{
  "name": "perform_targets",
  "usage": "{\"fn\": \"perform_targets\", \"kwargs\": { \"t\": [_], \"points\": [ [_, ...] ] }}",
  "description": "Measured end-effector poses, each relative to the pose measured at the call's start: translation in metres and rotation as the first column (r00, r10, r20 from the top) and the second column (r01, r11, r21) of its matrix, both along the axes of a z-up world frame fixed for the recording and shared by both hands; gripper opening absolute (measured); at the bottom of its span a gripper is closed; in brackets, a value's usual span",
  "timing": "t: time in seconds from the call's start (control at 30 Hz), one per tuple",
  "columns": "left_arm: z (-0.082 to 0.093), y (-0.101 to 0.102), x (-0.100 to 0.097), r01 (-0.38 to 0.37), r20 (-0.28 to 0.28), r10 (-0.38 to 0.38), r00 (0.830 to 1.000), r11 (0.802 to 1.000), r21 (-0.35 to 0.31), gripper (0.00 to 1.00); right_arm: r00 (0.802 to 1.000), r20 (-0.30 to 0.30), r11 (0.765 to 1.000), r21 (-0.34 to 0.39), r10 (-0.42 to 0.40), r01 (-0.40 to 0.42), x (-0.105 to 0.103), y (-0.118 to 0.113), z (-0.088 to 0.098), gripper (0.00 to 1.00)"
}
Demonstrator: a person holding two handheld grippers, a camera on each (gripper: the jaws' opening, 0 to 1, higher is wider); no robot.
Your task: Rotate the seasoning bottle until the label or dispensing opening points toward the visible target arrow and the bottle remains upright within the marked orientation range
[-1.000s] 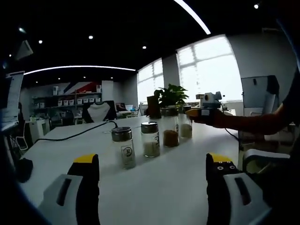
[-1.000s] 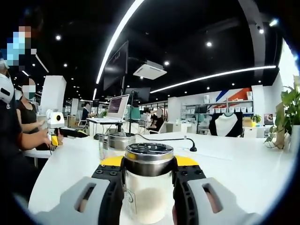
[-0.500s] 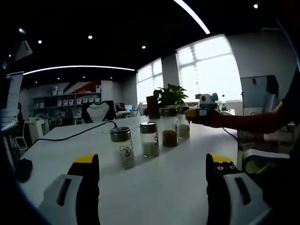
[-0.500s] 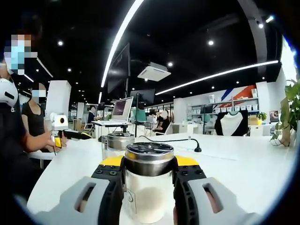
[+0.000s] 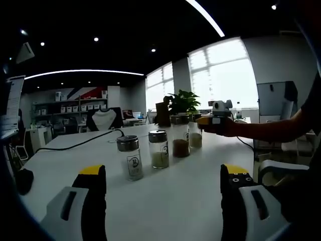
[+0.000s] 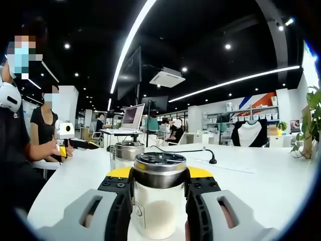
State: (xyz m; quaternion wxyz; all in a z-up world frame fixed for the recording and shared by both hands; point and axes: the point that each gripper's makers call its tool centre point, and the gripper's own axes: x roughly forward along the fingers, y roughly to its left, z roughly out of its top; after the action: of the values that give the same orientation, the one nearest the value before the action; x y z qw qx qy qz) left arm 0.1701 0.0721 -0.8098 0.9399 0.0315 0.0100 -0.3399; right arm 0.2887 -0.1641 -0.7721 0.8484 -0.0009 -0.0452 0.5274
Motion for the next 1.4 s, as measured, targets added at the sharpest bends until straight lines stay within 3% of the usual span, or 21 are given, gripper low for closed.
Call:
{"fn": "perform_targets", "kwargs": {
  "t": [0.47,0.97,1.07,1.2,1.3,1.4],
  "points": [
    [0.002,0.001,0.000,-0.001,0.004,0.001,1.000,1.000,-0.004,1.00,0.999,-0.015,0.999,-0.018,0.032,-0.032,-0.001,0.001,-0.002,0.38],
    [-0.001,0.002,0.001,-0.005,0.004,0.005,1.000,1.000,0.002,1.00,0.999,-0.034,1.000,0.009,0.017,-0.017,-0.002,-0.002,-0.008,0.38],
    [-0.001,0.002,0.001,-0.007,0.003,0.007,1.000,1.000,0.000,1.00,0.999,-0.046,1.000,-0.012,-0.010,0.009,0.000,-0.006,-0.015,0.44],
    [-0.001,0.004,0.003,-0.015,0.003,0.015,1.000,1.000,-0.002,1.00,0.999,-0.039,1.000,0.007,-0.030,0.030,-0.007,-0.010,-0.008,0.48],
    [-0.002,0.003,0.003,-0.015,-0.003,0.015,1.000,1.000,0.000,1.00,0.997,-0.055,0.999,0.009,-0.046,0.046,-0.013,-0.008,-0.003,0.59],
    [-0.005,0.001,0.003,-0.014,-0.010,0.014,1.000,1.000,0.006,1.00,0.993,-0.052,0.994,-0.037,-0.104,0.102,-0.015,-0.007,-0.003,0.60]
  ]
}}
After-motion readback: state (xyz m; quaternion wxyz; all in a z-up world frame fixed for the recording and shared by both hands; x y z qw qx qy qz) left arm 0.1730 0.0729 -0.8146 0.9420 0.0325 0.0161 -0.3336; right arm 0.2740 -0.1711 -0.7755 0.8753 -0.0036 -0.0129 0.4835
